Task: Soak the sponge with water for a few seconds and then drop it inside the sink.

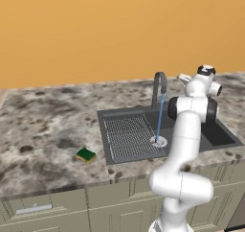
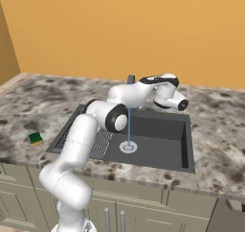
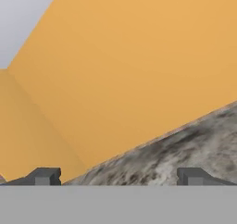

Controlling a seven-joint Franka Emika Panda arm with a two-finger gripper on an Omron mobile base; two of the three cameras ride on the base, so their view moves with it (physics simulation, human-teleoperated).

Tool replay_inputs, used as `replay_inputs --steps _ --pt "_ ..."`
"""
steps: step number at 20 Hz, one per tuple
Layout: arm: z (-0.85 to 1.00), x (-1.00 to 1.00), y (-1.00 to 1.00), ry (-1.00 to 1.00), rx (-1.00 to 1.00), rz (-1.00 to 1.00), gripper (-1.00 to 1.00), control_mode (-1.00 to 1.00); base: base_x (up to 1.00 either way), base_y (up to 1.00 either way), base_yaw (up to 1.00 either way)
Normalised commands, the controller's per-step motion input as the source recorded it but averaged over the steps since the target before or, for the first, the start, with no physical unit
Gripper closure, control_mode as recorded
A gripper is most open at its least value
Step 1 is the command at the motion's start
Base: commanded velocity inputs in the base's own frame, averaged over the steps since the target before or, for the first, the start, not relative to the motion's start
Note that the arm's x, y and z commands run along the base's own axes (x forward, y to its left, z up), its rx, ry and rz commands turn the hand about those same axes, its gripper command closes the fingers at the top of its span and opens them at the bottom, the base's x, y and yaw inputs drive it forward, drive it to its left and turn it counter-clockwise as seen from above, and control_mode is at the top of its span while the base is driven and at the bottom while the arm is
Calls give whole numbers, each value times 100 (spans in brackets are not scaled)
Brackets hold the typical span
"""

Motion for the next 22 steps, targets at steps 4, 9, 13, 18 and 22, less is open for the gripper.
replay_inputs --steps 4,9,13,18,22 --pt "45 -52 -1 0 0 2 -100 -100 0 0 0" --pt "42 -64 0 0 0 5 -100 -100 0 0 0" --pt "42 -68 0 0 0 6 -100 -100 0 0 0" --pt "33 -62 0 0 -2 2 -100 -100 0 0 0" --pt "25 -57 0 0 -5 0 -100 -100 0 0 0"
